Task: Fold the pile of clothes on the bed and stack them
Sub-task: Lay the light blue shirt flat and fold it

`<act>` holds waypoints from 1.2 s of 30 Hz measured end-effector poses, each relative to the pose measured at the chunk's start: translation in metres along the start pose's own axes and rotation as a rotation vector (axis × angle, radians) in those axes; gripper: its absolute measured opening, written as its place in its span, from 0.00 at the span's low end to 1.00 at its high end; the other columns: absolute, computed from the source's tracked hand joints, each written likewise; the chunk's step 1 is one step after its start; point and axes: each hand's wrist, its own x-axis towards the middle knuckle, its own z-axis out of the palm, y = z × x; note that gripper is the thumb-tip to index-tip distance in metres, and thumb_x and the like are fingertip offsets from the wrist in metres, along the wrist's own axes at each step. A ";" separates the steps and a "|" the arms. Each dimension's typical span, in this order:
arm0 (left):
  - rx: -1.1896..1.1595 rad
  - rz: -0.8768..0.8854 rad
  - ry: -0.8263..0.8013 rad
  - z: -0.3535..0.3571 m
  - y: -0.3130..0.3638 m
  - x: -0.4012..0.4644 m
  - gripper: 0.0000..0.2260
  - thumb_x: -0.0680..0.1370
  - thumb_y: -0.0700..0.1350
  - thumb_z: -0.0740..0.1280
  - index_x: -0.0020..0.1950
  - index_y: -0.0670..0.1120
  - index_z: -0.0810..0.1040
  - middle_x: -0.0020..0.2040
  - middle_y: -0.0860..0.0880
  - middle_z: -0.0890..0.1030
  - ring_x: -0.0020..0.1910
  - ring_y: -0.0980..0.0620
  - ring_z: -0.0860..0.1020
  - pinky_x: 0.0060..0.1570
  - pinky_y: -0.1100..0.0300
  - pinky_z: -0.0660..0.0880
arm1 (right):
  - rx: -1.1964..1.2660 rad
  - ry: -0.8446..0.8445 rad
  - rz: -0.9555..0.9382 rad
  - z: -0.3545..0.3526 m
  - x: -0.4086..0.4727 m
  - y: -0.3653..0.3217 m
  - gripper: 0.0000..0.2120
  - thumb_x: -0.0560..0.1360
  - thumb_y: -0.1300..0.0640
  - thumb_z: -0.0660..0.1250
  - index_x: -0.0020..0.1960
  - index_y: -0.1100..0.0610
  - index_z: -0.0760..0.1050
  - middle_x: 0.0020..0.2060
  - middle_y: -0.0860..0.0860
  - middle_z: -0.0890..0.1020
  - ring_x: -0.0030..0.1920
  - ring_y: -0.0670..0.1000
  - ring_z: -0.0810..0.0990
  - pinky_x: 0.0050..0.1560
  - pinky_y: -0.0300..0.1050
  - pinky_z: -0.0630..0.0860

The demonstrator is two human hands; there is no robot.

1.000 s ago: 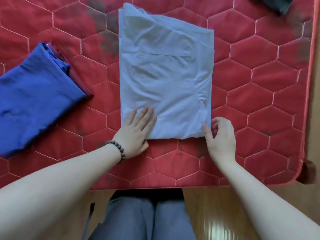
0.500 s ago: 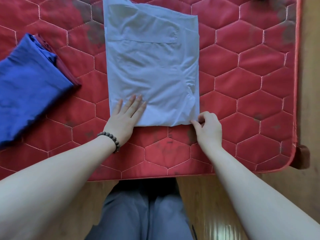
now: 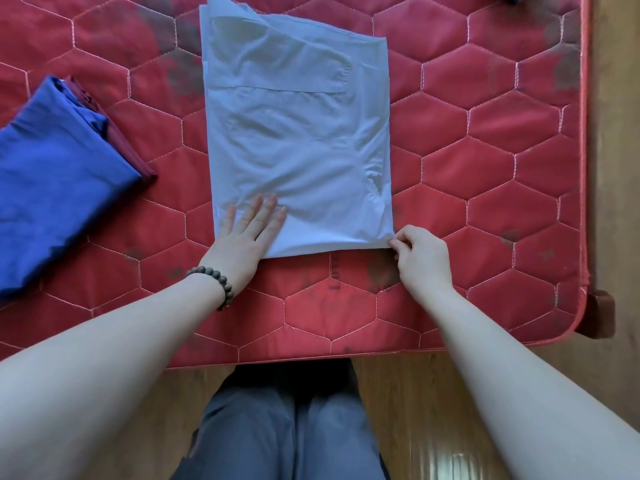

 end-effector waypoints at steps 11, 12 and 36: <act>-0.039 -0.045 -0.162 -0.015 0.006 0.002 0.47 0.66 0.24 0.52 0.73 0.50 0.28 0.73 0.51 0.26 0.71 0.50 0.25 0.70 0.44 0.30 | 0.043 -0.051 0.114 0.000 0.019 -0.030 0.14 0.75 0.51 0.68 0.40 0.60 0.71 0.36 0.52 0.76 0.41 0.56 0.75 0.38 0.48 0.66; -0.047 -0.043 -0.176 -0.016 0.004 0.003 0.48 0.65 0.25 0.53 0.73 0.51 0.27 0.73 0.51 0.26 0.70 0.51 0.23 0.71 0.44 0.30 | 0.013 -0.023 0.114 0.002 0.018 -0.031 0.13 0.76 0.53 0.67 0.40 0.61 0.71 0.36 0.51 0.75 0.41 0.56 0.73 0.37 0.48 0.63; -0.039 -0.251 0.261 -0.020 -0.011 0.059 0.26 0.77 0.57 0.54 0.73 0.49 0.66 0.76 0.43 0.62 0.76 0.39 0.53 0.70 0.31 0.49 | -0.573 0.232 -0.242 0.029 0.048 -0.023 0.32 0.81 0.41 0.45 0.78 0.59 0.52 0.78 0.55 0.54 0.78 0.55 0.50 0.73 0.69 0.47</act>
